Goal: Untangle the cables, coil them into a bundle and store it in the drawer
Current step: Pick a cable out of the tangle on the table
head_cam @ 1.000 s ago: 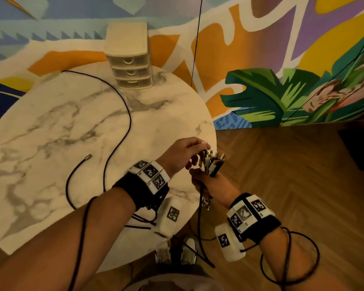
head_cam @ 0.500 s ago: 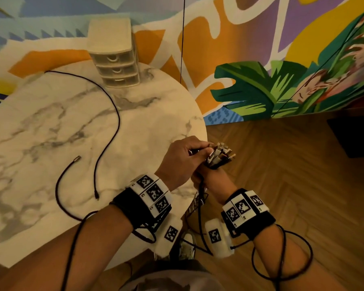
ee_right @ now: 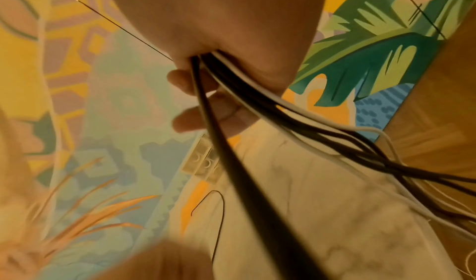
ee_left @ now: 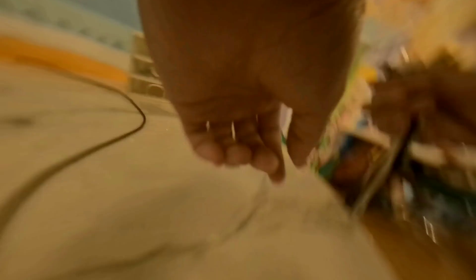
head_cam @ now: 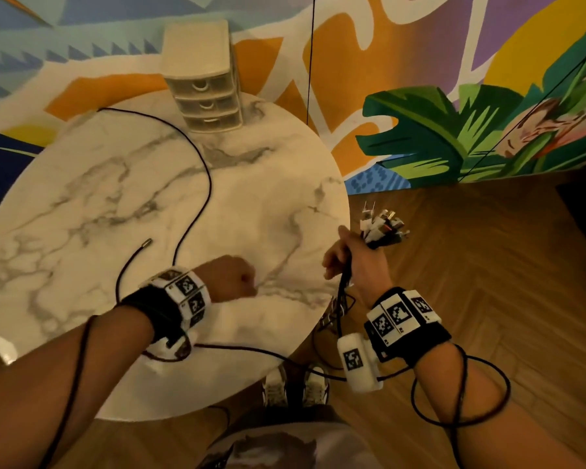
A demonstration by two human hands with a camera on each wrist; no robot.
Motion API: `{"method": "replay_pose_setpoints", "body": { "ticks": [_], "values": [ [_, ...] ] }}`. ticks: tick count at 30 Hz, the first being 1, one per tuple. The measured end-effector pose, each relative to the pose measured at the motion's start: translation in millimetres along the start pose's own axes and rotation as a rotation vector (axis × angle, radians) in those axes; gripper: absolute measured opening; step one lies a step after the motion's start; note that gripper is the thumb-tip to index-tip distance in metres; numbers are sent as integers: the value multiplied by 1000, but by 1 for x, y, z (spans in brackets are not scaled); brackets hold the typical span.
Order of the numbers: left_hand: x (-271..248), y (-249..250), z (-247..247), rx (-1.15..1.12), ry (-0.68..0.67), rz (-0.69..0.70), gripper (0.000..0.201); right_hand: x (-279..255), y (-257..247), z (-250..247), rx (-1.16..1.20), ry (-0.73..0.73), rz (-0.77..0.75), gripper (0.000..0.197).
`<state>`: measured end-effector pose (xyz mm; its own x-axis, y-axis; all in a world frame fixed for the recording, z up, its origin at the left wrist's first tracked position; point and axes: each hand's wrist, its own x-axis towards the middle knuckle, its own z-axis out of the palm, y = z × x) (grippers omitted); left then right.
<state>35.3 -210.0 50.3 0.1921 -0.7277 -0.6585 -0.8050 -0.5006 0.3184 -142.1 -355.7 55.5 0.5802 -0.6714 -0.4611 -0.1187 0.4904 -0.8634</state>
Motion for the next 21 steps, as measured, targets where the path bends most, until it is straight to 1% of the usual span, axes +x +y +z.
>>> {"method": "replay_pose_setpoints", "body": {
  "ticks": [1, 2, 3, 4, 5, 7, 8, 10, 12, 13, 15, 16, 18, 19, 21],
  "values": [
    [-7, -10, 15, 201, -208, -58, 36, 1, 1, 1, -7, 34, 11, 51],
    [-15, -16, 31, 343, -356, -94, 48, 2, 3, 2, -35, 60, 9, 51],
    [-21, -18, 45, 421, -417, -98, 57, 3, 4, 5, -75, 75, -5, 53],
    [-25, -18, 58, 457, -409, -80, 61, 5, 6, 8, -111, 75, -21, 54],
    [-27, -17, 71, 475, -351, -35, 58, 5, 7, 12, -142, 70, -35, 55],
    [-29, -9, 88, 511, -225, 62, 43, 5, 9, 15, -171, 86, -47, 54],
    [-28, -3, 93, 524, -197, 96, 39, 5, 9, 14, -165, 101, -48, 53],
    [-21, 8, 92, 473, -198, 124, 35, 3, 10, 8, -141, 133, -65, 52],
    [-13, 26, 73, 288, -121, 119, 28, 0, 8, -3, -126, 178, -88, 52],
    [-9, 36, 60, 129, -56, 114, 26, -1, 6, -9, -129, 205, -94, 53],
    [-4, 60, 29, -314, 63, 114, 25, -5, -2, -24, -142, 245, -120, 54],
    [-4, 72, 13, -534, 119, 135, 27, -6, -7, -32, -156, 260, -140, 54],
    [-6, 94, -14, -894, 221, 214, 30, -7, -18, -47, -173, 303, -190, 52],
    [-8, 103, -24, -1043, 258, 257, 31, -8, -23, -55, -176, 325, -215, 51],
    [-9, 120, -36, -1267, 294, 323, 31, -10, -31, -68, -150, 353, -264, 51]
  ]
}}
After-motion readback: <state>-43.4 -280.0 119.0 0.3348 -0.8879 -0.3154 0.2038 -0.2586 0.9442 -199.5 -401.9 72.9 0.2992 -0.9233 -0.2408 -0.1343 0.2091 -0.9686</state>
